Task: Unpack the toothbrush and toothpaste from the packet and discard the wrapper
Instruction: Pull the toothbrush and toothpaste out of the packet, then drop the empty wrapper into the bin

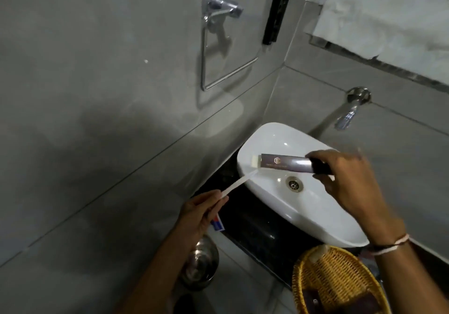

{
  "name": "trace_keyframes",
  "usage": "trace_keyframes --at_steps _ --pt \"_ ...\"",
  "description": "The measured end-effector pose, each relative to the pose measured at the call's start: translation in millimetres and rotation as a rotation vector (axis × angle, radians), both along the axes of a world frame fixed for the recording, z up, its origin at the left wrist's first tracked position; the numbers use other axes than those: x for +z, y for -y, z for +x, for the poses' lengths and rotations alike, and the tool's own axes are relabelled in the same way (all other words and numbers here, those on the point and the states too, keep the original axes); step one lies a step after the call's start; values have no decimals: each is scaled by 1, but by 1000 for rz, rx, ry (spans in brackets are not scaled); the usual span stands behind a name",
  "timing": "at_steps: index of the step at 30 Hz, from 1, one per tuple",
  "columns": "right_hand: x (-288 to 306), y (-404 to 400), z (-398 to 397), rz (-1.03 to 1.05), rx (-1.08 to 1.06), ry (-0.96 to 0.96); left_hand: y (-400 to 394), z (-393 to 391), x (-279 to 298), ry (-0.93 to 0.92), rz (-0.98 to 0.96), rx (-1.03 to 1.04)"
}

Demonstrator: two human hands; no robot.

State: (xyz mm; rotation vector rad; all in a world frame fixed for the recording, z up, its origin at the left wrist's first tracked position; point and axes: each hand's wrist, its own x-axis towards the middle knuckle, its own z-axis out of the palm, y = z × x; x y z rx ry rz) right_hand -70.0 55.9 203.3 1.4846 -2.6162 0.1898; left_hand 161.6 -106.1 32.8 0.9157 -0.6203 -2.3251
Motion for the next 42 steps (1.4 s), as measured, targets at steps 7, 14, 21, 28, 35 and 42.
trace_keyframes --at_steps 7,14,21,28,35,42 --pt "-134 10 73 -392 -3 774 -23 82 -36 285 -127 177" --pt "-271 13 159 -316 -58 1121 -50 148 -131 629 -242 235" --pt "-440 34 192 -344 -114 1203 -51 154 -257 758 -250 211" --pt "-564 56 181 -322 -158 1145 -52 155 -347 815 -250 83" --pt "-610 29 192 -212 -56 994 -57 155 -380 872 -203 35" --pt "-576 9 206 161 378 945 -58 158 -350 863 -296 -138"
